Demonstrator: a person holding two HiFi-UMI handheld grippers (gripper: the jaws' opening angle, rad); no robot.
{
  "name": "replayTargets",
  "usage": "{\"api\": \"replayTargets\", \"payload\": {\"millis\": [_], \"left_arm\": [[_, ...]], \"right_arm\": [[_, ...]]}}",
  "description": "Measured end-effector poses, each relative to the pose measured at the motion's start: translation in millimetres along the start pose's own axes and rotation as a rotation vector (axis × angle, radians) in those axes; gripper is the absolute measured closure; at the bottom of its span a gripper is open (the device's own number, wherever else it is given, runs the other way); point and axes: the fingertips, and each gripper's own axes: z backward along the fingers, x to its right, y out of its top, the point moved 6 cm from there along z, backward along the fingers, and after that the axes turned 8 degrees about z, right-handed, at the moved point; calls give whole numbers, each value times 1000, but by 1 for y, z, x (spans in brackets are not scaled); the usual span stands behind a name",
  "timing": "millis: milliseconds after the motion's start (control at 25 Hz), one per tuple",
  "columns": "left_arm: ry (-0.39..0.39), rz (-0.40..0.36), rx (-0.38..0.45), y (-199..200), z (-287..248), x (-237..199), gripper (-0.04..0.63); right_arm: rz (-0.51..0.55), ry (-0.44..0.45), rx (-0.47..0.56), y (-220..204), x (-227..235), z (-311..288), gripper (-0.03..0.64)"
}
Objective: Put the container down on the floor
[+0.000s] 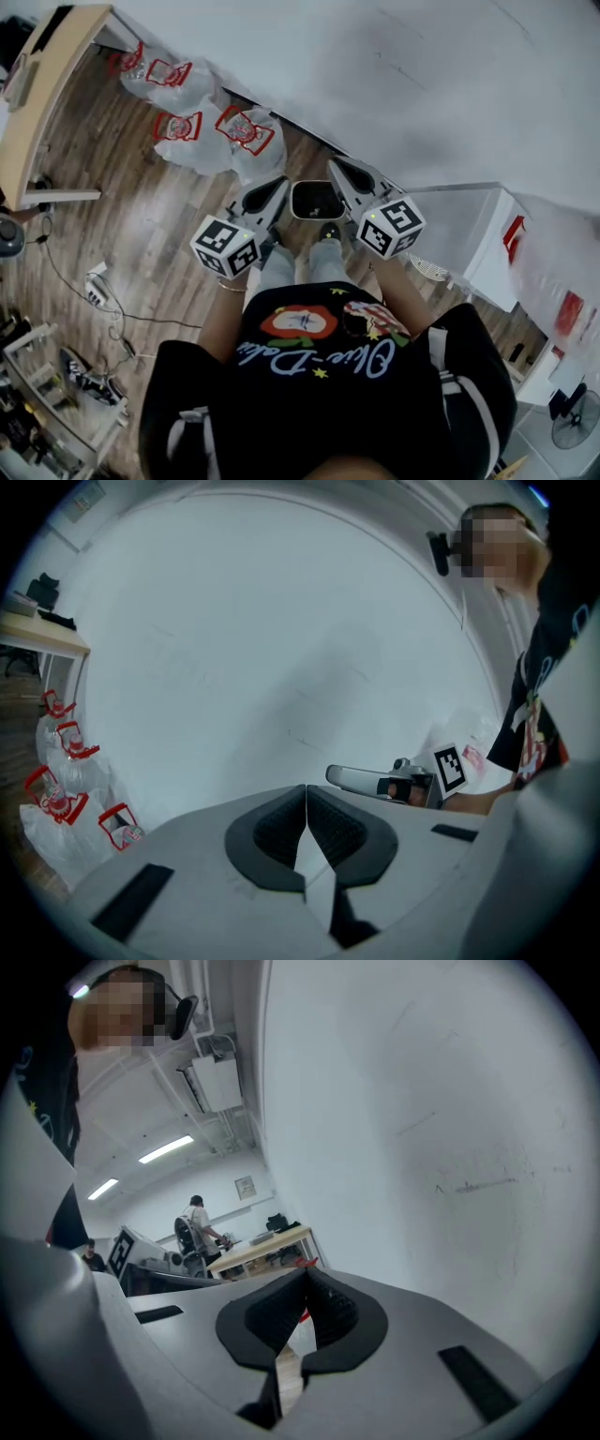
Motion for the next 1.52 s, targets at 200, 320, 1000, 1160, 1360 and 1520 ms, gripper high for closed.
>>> {"api": "replayTargets", "payload": {"millis": [200, 320, 1000, 1160, 1360, 1520], "left_arm": [[-16, -80, 16, 18, 10, 21, 591], [-26, -88, 34, 24, 16, 30, 591], [-43, -132, 76, 34, 23, 52, 591], [-38, -129, 79, 32, 24, 54, 591], [-37, -133, 84, 31, 24, 56, 591], [-37, -134, 85, 31, 24, 56, 591]], "right_arm": [[-3, -1, 58, 23, -10, 7, 617], [7, 18, 79, 32, -20, 10, 617], [18, 40, 123, 43, -40, 28, 618], [17, 47, 127, 44, -42, 31, 618], [19, 63, 140, 44, -44, 34, 618], [17, 64, 141, 44, -45, 33, 618]]}}
